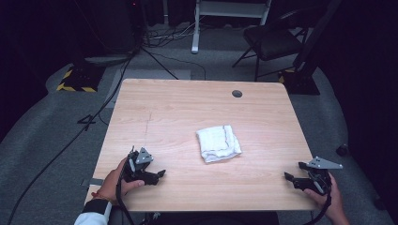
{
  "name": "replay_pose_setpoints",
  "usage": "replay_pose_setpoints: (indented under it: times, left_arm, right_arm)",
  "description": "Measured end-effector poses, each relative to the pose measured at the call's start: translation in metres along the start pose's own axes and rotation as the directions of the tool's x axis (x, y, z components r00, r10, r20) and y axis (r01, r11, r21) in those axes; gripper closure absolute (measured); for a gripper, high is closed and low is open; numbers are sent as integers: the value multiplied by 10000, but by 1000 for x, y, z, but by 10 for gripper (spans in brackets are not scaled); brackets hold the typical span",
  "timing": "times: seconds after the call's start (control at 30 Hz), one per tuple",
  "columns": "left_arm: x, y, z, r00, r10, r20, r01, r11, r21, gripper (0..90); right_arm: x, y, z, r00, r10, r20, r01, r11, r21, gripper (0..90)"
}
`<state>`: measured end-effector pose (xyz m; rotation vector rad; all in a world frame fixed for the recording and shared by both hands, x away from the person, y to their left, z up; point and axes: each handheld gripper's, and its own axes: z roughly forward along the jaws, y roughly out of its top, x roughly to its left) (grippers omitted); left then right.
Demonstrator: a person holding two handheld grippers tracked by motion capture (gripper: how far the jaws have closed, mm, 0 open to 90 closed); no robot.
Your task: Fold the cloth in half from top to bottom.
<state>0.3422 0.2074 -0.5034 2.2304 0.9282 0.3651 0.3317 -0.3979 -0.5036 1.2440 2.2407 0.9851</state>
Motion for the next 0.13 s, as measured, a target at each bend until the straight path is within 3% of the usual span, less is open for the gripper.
replay_pose_setpoints:
  times: [0.13]
  left_arm:
    - [1, 0, 0, 9999, 12, 169, -12, 10000, -14, 148]
  right_arm:
    - [0, 0, 0, 10000, 23, 23, -23, 10000, -9, 177]
